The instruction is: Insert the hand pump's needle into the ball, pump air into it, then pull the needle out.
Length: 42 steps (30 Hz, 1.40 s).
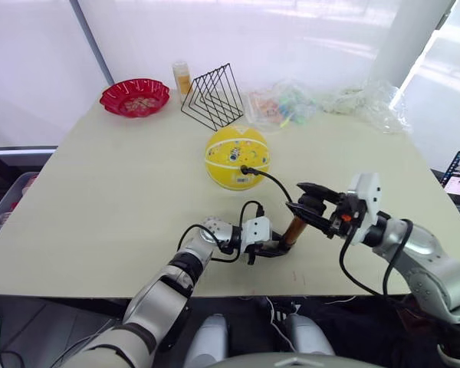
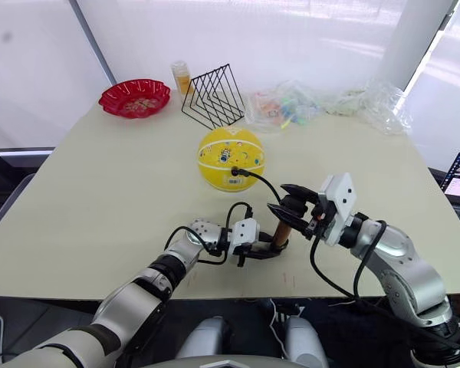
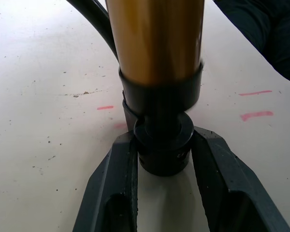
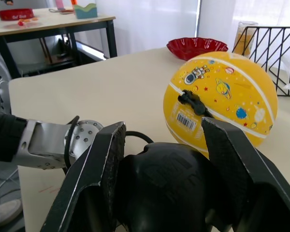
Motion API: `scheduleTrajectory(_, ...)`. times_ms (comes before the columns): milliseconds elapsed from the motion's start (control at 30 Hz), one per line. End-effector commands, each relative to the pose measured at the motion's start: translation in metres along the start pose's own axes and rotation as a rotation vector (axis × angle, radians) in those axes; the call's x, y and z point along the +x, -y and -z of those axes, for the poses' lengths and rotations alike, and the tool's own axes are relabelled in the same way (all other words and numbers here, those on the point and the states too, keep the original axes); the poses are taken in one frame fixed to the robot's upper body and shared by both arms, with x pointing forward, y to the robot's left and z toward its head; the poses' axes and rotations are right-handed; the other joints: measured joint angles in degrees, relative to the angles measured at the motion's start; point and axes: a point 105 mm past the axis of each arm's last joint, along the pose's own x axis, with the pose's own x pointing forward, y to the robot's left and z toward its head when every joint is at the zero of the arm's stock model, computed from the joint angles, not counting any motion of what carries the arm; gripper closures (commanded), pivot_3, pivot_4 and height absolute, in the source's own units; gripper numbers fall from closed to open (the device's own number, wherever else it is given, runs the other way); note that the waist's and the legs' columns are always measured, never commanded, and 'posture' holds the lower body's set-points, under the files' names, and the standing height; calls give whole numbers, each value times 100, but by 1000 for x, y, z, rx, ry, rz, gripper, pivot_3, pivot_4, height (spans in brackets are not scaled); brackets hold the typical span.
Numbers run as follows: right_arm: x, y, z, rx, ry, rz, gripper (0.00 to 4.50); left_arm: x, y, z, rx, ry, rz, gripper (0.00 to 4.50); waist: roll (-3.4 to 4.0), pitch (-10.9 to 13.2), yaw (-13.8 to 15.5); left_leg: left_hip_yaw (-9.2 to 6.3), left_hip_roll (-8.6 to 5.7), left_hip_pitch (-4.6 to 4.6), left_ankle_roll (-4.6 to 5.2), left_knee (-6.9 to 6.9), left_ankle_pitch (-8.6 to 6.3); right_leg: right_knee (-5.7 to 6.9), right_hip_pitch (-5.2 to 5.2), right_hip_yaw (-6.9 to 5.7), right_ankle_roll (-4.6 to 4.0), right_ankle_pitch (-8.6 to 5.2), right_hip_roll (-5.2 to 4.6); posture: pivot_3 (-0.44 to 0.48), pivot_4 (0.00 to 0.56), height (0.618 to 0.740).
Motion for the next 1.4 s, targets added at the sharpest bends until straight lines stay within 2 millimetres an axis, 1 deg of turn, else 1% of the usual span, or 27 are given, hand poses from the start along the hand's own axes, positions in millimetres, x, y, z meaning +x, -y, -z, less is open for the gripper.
scheduleTrajectory(33, -2, -6, 26, 78, -82, -17, 2492, -25, 58, 84, -242, -321, 124, 3387, 2, -1, -1, 0, 0, 0, 0, 0, 0, 0, 0, -1, 0, 0, 0, 0, 150, 737)
scheduleTrajectory(100, -2, -6, 23, 69, -76, -17, 2492, -24, 58, 84, -242, -321, 125, 3387, 2, -1, 1, 1, -1, 0, 0, -1, 0, 0, 0, -8, 0, 0, 0, 0, 150, 737)
scheduleTrajectory(133, -3, -4, 10, 50, -46, -15, 2492, -25, 58, 84, -242, -321, 124, 3387, 2, -1, 1, 0, -1, -1, 0, -1, 0, 0, 0, -12, 0, 0, 1, 0, 150, 737)
scheduleTrajectory(167, -3, -2, -7, 21, -5, -15, 2492, -25, 58, 84, -241, -322, 124, 3387, 3, -1, 2, 1, -1, -1, 0, -1, 0, 0, 0, -16, 0, 0, 1, 0, 150, 737)
scheduleTrajectory(233, -5, -3, -35, -19, 57, -24, 2492, -25, 57, 84, -240, -324, 122, 3387, 9, 5, 4, 0, -1, -1, 0, -1, 0, 0, -2, -20, 0, 0, 0, 0, 150, 737)
scheduleTrajectory(333, -9, -5, -57, -50, 84, -39, 2492, -25, 57, 85, -240, -327, 120, 3387, 21, 13, 8, 2, -6, -8, 0, 0, 0, 0, -10, -21, 1, 1, -1, 0, 150, 737)
scheduleTrajectory(467, -19, -1, -106, -119, 149, -39, 2492, -24, 57, 84, -239, -327, 121, 3387, 34, 31, 11, 6, -8, -9, 1, 2, 1, 0, -10, -21, 2, 1, -3, 0, 150, 737)
scheduleTrajectory(533, -24, 2, -122, -140, 163, -30, 2492, -24, 57, 84, -238, -327, 123, 3387, 34, 35, 15, 8, -9, -9, 1, 3, 0, -1, -10, -21, 2, 1, -6, 0, 150, 737)
scheduleTrajectory(600, -30, 5, -144, -170, 184, -18, 2492, -23, 57, 84, -237, -327, 124, 3387, 34, 38, 17, 3, -8, -9, 0, 2, 0, -1, -10, -26, 1, 1, -6, 0, 150, 737)
scheduleTrajectory(667, -34, 6, -155, -182, 190, -14, 2492, -22, 56, 83, -235, -326, 126, 3387, 34, 45, 22, 7, -9, -10, 0, 3, 0, -4, -10, -24, 1, 1, -10, 0, 150, 737)
scheduleTrajectory(767, -36, 6, -162, -187, 187, -12, 2492, -22, 56, 83, -234, -325, 127, 3387, 62, 64, 46, 12, -10, -15, 1, 3, 0, -8, -13, -26, 1, 1, -19, 0, 150, 737)
scheduleTrajectory(800, -35, 6, -159, -193, 165, -9, 2492, -22, 56, 83, -234, -326, 127, 3387, 64, 66, 55, 18, -15, -17, 1, 3, 1, -8, -12, -24, 2, 1, -22, 0, 150, 737)
scheduleTrajectory(900, -29, 7, -123, -164, 35, -11, 2492, -21, 56, 82, -231, -324, 126, 3387, 53, 59, 73, 22, -18, -19, 6, 4, 4, -9, -12, -27, 4, 3, -15, 0, 150, 737)
scheduleTrajectory(967, -27, 9, -106, -131, 4, -3, 2492, -21, 56, 82, -231, -324, 126, 3387, 35, 46, 76, 22, -17, -16, 15, 4, 9, -10, -12, -28, 6, 4, -6, 0, 150, 737)
scheduleTrajectory(1033, -26, 10, -98, -123, -12, 0, 2492, -21, 56, 82, -231, -325, 125, 3387, 27, 41, 75, 23, -15, -14, 4, 4, 2, -12, -11, -26, 3, 2, -8, 0, 150, 737)
scheduleTrajectory(1100, -24, 11, -81, -95, -35, 2, 2492, -21, 55, 82, -231, -326, 123, 3387, 26, 38, 72, 26, -14, -10, 2, 6, 1, -12, -9, -19, 3, 2, -18, 0, 150, 737)
scheduleTrajectory(1133, -21, 9, -67, -77, -63, -5, 2492, -22, 56, 83, -228, -328, 123, 3387, 28, 37, 73, 26, -13, -10, 1, 6, 1, -11, -8, -19, 3, 2, -18, 0, 150, 737)
scheduleTrajectory(1167, -20, 8, -57, -67, -81, -11, 2492, -22, 56, 83, -225, -329, 124, 3387, 30, 31, 75, 23, -11, -10, 1, 5, 1, -12, -7, -20, 3, 1, -18, 0, 150, 737)
scheduleTrajectory(1233, -17, 5, -27, -8, -113, -10, 2492, -23, 56, 83, -227, -328, 119, 3387, 27, 25, 73, 17, -7, -9, 0, 5, 0, -12, -6, -23, 1, 1, -17, 0, 150, 737)
scheduleTrajectory(1267, -17, 4, -14, 7, -140, -7, 2492, -23, 55, 83, -228, -328, 118, 3387, 7, 9, 73, 18, -7, -9, 0, 4, 0, -13, -6, -22, 1, 1, -17, 0, 150, 737)
scheduleTrajectory(1300, -17, 3, -4, 12, -158, -6, 2492, -23, 55, 84, -229, -328, 117, 3387, 3, 5, 71, 15, -6, -8, 0, 1, 0, -15, -4, -22, 1, 0, -16, 0, 150, 737)
scheduleTrajectory(1367, -18, 3, 2, 1, -172, -8, 2492, -23, 55, 84, -229, -328, 116, 3387, 5, 3, 58, 18, -7, -8, 0, 1, 0, -18, -5, -19, 1, 1, -17, 0, 150, 737)
scheduleTrajectory(1400, -16, 2, 12, 7, -182, -10, 2492, -24, 55, 84, -228, -328, 115, 3387, 2, 1, 54, 21, -8, -9, 0, 2, 0, -18, -4, -17, 2, 1, -18, 0, 150, 737)
